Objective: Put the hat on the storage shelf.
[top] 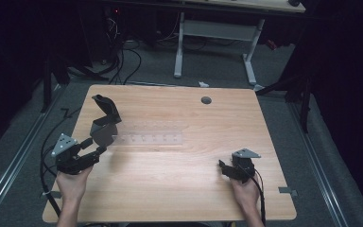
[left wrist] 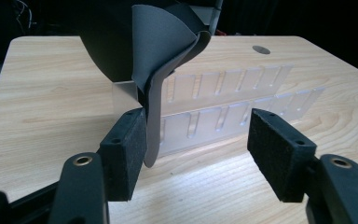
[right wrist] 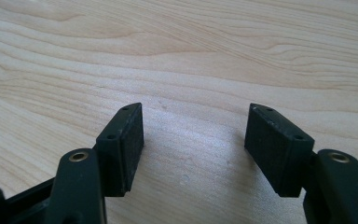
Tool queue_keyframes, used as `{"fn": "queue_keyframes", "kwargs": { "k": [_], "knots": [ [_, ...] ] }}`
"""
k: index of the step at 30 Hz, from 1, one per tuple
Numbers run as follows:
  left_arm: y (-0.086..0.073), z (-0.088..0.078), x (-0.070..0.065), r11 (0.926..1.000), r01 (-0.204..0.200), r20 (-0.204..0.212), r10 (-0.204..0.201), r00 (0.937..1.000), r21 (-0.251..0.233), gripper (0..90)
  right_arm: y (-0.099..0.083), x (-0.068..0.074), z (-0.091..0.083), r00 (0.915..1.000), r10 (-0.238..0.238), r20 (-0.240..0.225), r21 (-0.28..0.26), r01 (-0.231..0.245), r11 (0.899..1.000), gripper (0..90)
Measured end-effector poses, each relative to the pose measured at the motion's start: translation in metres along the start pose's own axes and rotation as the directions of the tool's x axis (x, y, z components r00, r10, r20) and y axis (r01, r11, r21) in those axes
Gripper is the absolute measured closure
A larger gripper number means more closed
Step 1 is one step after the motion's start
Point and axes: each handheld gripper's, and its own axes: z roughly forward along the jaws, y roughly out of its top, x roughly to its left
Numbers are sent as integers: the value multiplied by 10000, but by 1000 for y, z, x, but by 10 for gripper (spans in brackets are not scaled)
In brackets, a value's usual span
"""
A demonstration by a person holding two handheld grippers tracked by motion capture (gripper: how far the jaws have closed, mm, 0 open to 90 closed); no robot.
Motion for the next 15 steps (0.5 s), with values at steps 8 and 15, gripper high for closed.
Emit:
{"fn": "queue_keyframes", "kwargs": {
  "k": [8,15],
  "knots": [
    [-8,-3,-9,9997,-33,263,27,9996,236,382,0,0,0,10000,6,4,0,-6,10000,377],
    [-13,-6,-19,9992,-97,513,77,9987,384,382,0,0,0,10000,6,3,1,-6,10000,377]
  ]
}}
